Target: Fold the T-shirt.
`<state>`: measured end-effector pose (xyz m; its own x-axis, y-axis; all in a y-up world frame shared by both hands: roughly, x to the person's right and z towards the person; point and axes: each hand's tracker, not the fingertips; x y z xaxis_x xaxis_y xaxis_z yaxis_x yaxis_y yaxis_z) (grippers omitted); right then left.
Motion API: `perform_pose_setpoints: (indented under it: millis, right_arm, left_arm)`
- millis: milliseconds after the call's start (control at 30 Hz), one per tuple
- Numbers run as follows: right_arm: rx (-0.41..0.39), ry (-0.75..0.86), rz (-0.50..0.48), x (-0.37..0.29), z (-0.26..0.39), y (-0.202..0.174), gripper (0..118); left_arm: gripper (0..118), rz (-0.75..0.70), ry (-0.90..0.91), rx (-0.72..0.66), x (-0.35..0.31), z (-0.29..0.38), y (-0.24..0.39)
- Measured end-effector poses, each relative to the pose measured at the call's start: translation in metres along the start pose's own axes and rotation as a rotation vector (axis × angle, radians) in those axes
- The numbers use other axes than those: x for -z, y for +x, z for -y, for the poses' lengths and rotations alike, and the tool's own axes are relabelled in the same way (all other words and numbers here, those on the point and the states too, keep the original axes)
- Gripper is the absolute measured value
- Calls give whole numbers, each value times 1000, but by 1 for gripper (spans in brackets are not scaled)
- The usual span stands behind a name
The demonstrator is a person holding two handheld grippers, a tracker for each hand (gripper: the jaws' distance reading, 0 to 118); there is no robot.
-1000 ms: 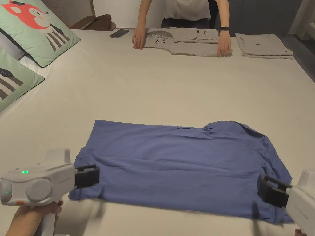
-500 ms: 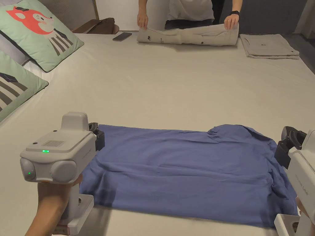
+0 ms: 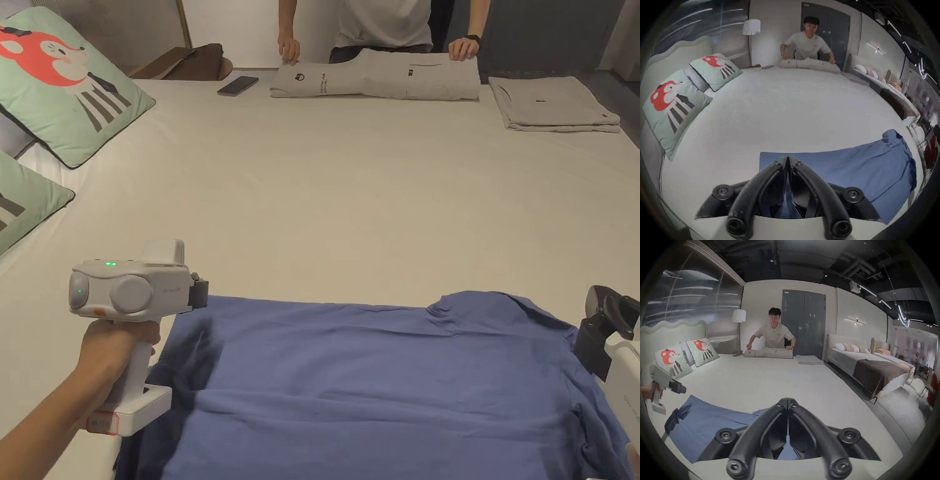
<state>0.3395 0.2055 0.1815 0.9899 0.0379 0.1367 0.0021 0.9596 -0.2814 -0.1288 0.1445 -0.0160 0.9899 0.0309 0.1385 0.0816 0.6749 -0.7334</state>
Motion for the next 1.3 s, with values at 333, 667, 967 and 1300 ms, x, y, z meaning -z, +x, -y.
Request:
perform_pose_setpoints:
  millis: [333, 667, 967, 1300]
  right_arm:
    - [-13, -67, 19, 35, 10, 7, 0]
    - [-11, -96, 26, 46, 12, 14, 0]
    - [14, -181, 5, 98, 6, 28, 0]
    - [-31, -538, -6, 199, 44, 50, 106]
  left_arm:
    - [106, -64, -119, -73, 59, -8, -5]
    - [4, -73, -137, 62, 66, 1, 14]
    - [3, -71, -36, 103, 24, -5, 26]
    - [3, 2, 31, 73, -15, -4, 24]
